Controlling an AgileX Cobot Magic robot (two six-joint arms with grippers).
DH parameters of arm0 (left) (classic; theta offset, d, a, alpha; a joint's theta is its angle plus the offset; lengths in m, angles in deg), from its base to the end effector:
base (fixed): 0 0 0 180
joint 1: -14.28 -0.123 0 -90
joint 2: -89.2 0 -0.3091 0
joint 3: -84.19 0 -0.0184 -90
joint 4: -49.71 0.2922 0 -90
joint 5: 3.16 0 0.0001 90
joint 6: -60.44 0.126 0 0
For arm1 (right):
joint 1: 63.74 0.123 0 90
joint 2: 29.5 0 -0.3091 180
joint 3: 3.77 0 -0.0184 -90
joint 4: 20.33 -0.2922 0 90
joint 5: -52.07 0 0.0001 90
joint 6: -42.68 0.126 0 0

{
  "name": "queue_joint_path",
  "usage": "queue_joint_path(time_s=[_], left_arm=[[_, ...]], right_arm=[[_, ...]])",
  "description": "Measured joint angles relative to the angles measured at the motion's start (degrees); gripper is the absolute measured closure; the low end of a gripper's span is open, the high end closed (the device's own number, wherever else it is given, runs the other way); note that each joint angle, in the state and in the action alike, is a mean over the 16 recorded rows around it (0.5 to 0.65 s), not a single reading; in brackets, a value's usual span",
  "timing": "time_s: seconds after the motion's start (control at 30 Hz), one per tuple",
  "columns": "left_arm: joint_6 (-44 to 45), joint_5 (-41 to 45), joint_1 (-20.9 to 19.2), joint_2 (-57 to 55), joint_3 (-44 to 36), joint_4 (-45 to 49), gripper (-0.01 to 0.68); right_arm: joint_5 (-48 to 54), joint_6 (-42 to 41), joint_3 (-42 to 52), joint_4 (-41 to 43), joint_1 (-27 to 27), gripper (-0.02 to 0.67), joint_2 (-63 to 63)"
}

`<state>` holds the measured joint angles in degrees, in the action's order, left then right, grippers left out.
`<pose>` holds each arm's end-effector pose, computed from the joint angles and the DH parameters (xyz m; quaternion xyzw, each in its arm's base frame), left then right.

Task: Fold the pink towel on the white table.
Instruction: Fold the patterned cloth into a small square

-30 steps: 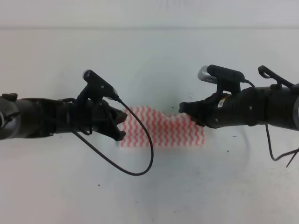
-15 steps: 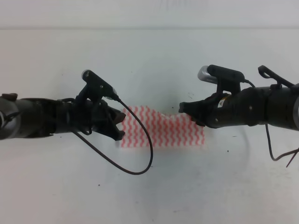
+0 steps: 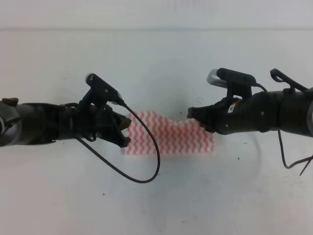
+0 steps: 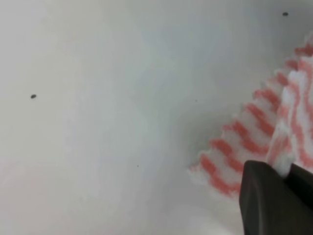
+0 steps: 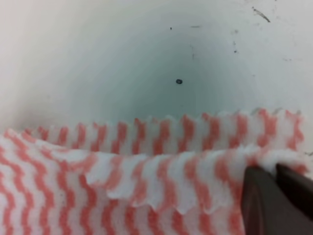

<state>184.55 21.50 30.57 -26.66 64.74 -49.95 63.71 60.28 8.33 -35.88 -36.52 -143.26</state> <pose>0.4079 -0.1733 0.1312 0.3848 0.8064 -0.1654 0.4174 0.4039 0.2155 0.1574 0.0358 0.9297 0.2048 0.3040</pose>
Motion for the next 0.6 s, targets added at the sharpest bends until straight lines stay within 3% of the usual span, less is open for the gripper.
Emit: queue_joint_path(time_s=[0.6], left_arm=[[-1.56,-0.17,0.0,-0.82,0.0,0.15,0.677]], right_arm=[[0.25,0.0,0.0,0.11,0.01,0.664,-0.04]])
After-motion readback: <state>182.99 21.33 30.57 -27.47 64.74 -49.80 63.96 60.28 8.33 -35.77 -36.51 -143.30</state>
